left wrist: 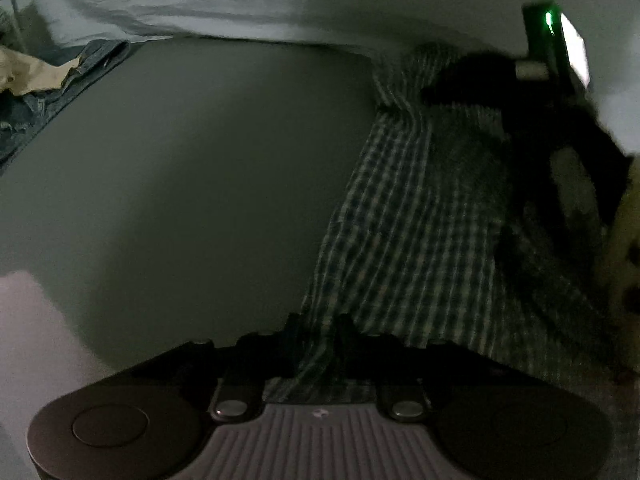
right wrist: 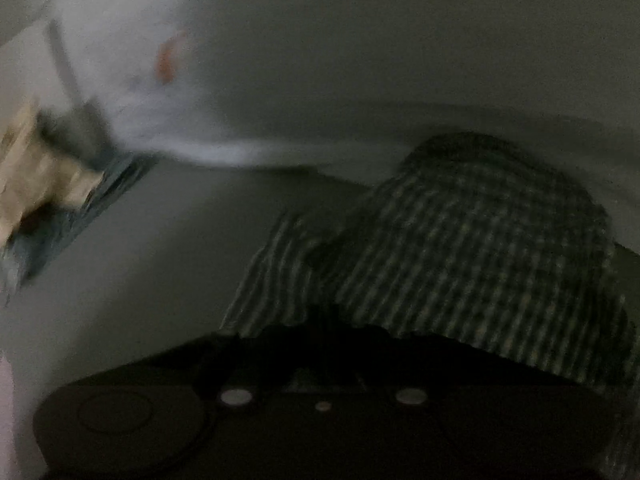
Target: Fold clothes
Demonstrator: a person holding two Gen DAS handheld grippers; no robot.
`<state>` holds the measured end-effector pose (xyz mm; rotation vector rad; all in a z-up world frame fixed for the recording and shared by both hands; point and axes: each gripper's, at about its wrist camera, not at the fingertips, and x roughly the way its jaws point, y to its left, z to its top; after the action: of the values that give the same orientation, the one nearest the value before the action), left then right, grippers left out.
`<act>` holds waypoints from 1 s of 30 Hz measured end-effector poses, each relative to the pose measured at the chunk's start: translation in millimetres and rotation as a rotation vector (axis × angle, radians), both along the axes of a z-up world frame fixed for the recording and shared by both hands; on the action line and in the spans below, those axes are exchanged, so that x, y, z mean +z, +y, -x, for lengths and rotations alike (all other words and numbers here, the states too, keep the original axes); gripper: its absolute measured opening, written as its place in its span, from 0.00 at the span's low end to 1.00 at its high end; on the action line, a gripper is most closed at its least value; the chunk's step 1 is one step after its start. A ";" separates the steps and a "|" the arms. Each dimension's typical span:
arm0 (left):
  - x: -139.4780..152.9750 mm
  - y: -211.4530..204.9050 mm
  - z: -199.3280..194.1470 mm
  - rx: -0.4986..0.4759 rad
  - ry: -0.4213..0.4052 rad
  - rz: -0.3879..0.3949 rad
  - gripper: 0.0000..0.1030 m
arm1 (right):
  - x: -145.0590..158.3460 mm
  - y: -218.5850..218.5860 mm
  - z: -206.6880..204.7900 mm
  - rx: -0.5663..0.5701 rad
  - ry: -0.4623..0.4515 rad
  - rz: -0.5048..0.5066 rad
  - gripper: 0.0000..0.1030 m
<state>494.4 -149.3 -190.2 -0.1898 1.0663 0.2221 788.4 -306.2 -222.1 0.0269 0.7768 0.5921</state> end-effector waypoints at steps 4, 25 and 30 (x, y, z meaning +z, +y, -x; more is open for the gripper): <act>15.9 2.5 -1.8 -0.005 -0.026 0.013 0.49 | 41.4 -39.7 23.5 -0.166 -0.088 -0.045 0.60; -24.8 -82.4 -44.5 -0.300 0.002 -0.052 0.88 | -8.3 -340.6 278.3 -0.907 0.071 -0.085 0.65; 3.4 -85.3 -37.7 -0.305 -0.033 -0.065 0.88 | 23.5 -325.2 264.1 -0.873 -0.024 -0.052 0.11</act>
<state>532.1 -234.7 -186.9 0.0282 1.0387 -0.0213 524.3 -631.3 -198.6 0.3863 0.6472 -0.2176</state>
